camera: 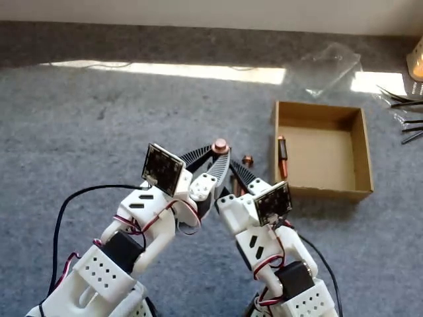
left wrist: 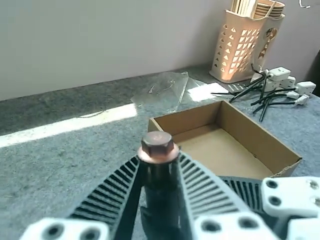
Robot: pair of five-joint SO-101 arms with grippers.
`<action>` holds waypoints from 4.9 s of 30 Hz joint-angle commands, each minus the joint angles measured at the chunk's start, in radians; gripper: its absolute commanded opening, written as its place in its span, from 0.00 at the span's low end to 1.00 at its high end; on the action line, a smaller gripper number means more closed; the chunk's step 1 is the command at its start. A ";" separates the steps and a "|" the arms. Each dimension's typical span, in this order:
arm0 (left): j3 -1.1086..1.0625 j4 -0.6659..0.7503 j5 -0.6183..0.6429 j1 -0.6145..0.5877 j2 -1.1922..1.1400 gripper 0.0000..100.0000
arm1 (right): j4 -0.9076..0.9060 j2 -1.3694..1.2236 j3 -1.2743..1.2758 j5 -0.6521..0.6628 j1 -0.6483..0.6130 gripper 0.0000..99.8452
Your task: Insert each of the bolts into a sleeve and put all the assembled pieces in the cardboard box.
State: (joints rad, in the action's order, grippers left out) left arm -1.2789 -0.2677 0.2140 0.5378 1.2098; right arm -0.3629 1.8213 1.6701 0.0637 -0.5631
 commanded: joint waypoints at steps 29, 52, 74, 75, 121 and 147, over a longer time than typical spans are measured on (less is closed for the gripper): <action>0.140 -0.149 -0.015 -0.311 0.372 0.20 | -0.036 0.013 0.150 0.000 0.025 0.00; -0.321 -0.170 -0.138 -0.545 0.568 0.01 | -0.335 0.005 -0.127 -0.005 0.417 0.00; -0.418 -0.227 -0.210 -0.631 0.565 0.01 | -0.418 -0.803 -0.792 0.002 0.616 0.00; -0.418 -0.229 -0.212 -0.631 0.565 0.01 | -0.387 -0.851 -0.796 0.002 0.633 0.00; -0.418 -0.230 -0.212 -0.631 0.558 0.01 | -0.510 -2.017 -1.572 0.127 0.593 0.14; -0.418 -0.273 -0.213 -0.633 0.567 0.01 | -0.690 -1.202 -1.167 0.127 0.228 0.14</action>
State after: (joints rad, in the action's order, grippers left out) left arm -1.6763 -0.5378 0.0054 -0.0821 1.7637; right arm -1.0518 0.5386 0.4764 0.1849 -0.2854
